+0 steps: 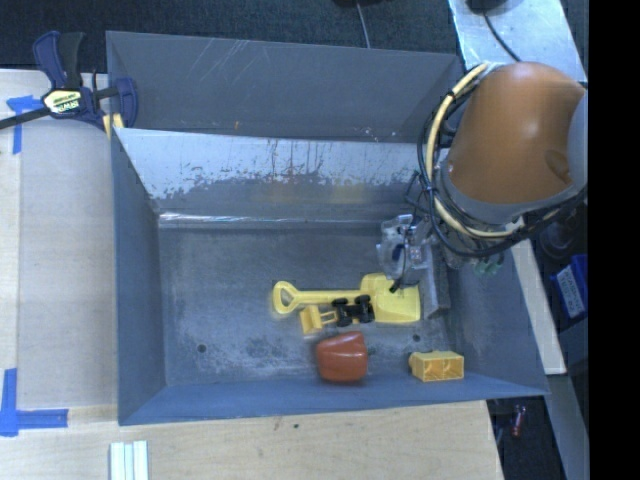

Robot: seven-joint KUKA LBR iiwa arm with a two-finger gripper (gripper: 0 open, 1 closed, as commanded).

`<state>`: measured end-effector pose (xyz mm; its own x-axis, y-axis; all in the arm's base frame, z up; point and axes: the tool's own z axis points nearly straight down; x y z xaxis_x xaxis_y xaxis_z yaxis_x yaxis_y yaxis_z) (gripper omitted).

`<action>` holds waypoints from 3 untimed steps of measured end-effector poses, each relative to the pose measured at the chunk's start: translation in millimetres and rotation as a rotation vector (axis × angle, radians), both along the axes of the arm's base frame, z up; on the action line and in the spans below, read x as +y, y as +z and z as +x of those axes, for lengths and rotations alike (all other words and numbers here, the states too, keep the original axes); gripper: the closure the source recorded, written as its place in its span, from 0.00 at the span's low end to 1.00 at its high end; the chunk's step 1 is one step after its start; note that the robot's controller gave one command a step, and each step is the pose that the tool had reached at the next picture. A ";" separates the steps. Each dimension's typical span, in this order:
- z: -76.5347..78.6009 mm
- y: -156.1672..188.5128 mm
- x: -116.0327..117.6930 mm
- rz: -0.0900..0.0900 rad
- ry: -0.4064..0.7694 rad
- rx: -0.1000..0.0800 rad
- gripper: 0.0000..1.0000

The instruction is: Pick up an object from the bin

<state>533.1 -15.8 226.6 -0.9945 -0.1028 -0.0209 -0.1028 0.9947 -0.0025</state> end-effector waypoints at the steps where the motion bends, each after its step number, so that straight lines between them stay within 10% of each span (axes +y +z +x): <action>1: -19.5 -58.2 28.3 -0.002 0.165 0.003 0.00; 3: -32.7 -120.4 27.6 -0.005 0.285 0.004 0.00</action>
Offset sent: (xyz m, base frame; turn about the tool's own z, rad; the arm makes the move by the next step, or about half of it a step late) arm 0.0000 0.0000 0.0000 0.0000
